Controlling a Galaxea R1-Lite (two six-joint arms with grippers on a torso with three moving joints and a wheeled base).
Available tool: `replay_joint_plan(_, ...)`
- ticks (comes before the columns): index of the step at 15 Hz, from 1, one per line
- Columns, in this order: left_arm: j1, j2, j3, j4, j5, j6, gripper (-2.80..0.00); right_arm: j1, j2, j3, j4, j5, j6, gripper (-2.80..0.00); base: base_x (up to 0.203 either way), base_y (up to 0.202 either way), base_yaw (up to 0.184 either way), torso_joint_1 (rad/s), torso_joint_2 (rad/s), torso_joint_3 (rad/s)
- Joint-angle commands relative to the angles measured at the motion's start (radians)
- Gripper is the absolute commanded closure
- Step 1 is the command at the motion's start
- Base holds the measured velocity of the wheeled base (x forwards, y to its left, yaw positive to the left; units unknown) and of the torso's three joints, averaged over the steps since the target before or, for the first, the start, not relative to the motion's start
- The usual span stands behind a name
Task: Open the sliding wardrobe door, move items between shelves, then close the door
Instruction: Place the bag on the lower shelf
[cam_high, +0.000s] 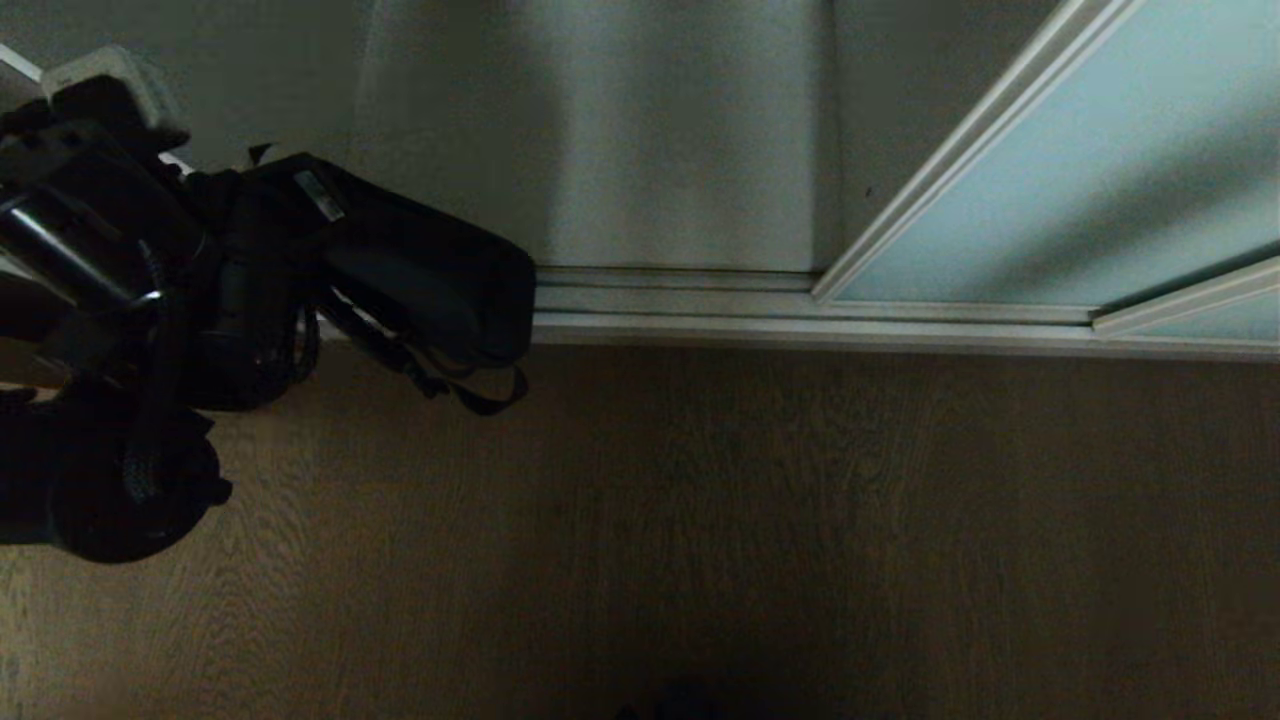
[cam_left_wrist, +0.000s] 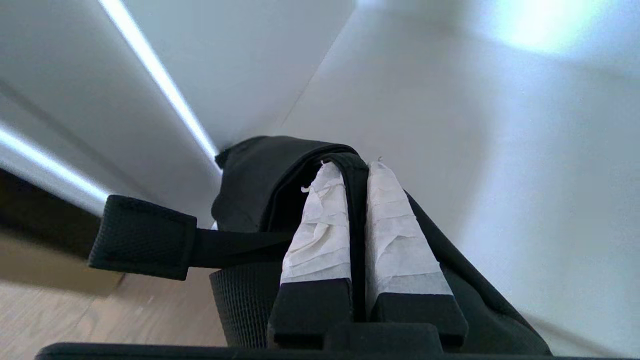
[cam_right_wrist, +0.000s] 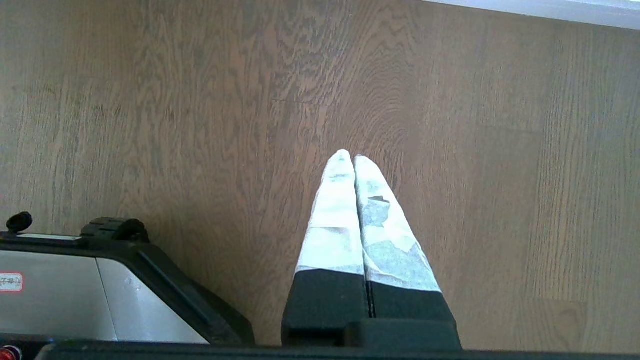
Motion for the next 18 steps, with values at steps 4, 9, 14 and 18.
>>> replay_joint_plan(4, 0.0, 0.114, -0.12, -0.021, -0.008, 0.011, 0.0, 0.0, -0.003, 0.0, 0.0, 0.001, -0.001, 0.0, 0.0, 0.0, 0.0, 0.0, 0.0, 0.0)
replay_joint_plan(9, 0.002, 0.311, -0.103, -0.251, -0.033, 0.038, 0.0, 0.0, -0.003, 0.0, 0.0, 0.001, -0.001, 0.0, 0.0, 0.0, 0.0, 0.0, 0.0, 0.0)
replay_joint_plan(14, 0.003, 0.346, -0.24, -0.268, -0.071, 0.049, 0.0, 0.0, -0.003, 0.0, 0.0, 0.0, -0.001, 0.0, 0.0, 0.0, 0.0, 0.0, 0.0, 0.0)
replay_joint_plan(18, 0.004, 0.405, -0.373, -0.268, -0.118, 0.064, 0.0, 0.0, -0.003, 0.0, 0.0, 0.0, -0.001, 0.0, 0.0, 0.0, 0.0, 0.0, 0.0, 0.0)
